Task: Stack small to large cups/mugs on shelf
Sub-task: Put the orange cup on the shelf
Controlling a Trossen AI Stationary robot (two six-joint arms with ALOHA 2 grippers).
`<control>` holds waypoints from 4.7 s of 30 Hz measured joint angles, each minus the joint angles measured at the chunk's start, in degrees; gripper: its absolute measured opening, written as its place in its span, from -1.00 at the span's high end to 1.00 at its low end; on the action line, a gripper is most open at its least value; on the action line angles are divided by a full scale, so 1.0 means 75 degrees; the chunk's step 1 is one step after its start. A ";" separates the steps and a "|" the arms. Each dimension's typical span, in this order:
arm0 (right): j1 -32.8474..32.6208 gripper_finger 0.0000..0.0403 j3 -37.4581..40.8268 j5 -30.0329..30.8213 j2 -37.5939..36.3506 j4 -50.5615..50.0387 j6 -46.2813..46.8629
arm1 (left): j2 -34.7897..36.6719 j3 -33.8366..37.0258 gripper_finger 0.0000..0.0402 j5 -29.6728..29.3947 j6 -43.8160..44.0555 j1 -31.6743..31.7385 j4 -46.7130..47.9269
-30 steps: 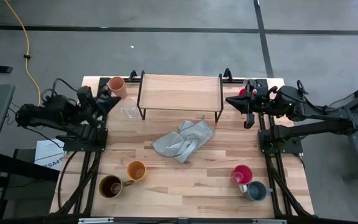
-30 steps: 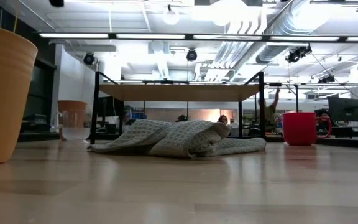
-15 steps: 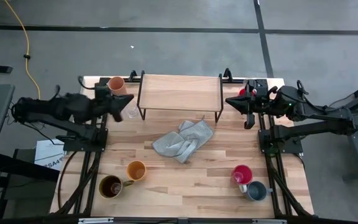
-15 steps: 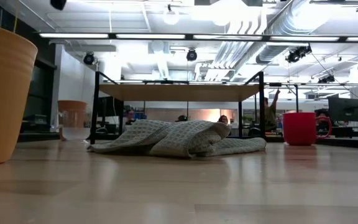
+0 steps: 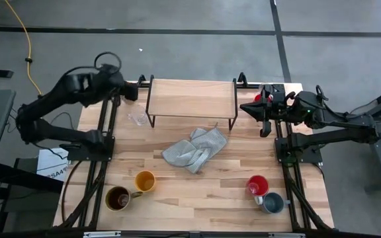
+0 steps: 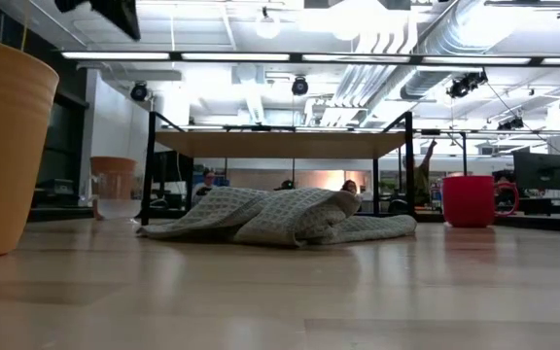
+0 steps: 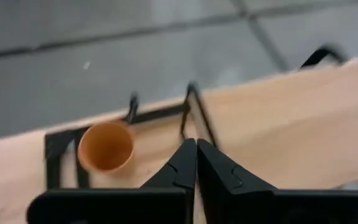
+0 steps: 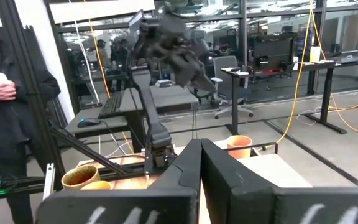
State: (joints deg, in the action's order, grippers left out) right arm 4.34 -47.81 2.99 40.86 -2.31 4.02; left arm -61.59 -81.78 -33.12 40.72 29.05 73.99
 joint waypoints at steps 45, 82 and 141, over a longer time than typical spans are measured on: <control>0.0003 1.00 0.0000 0.0002 -0.0002 0.0000 0.0272 | -0.1758 0.3019 -0.01 0.0714 -0.0638 0.2492 -0.2577; 0.0001 1.00 0.0000 -0.0016 0.0000 0.0053 0.0262 | -0.2358 0.3006 -0.01 0.0371 0.1321 0.2912 -0.2962; 0.0000 1.00 0.0000 -0.0030 -0.0001 0.0058 0.0261 | -0.2803 0.3016 0.94 0.0728 0.0746 0.3026 -0.2699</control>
State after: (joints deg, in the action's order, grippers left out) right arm 4.34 -47.81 2.76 40.85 -1.87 5.98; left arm -82.61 -59.16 -27.66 46.32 51.75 53.75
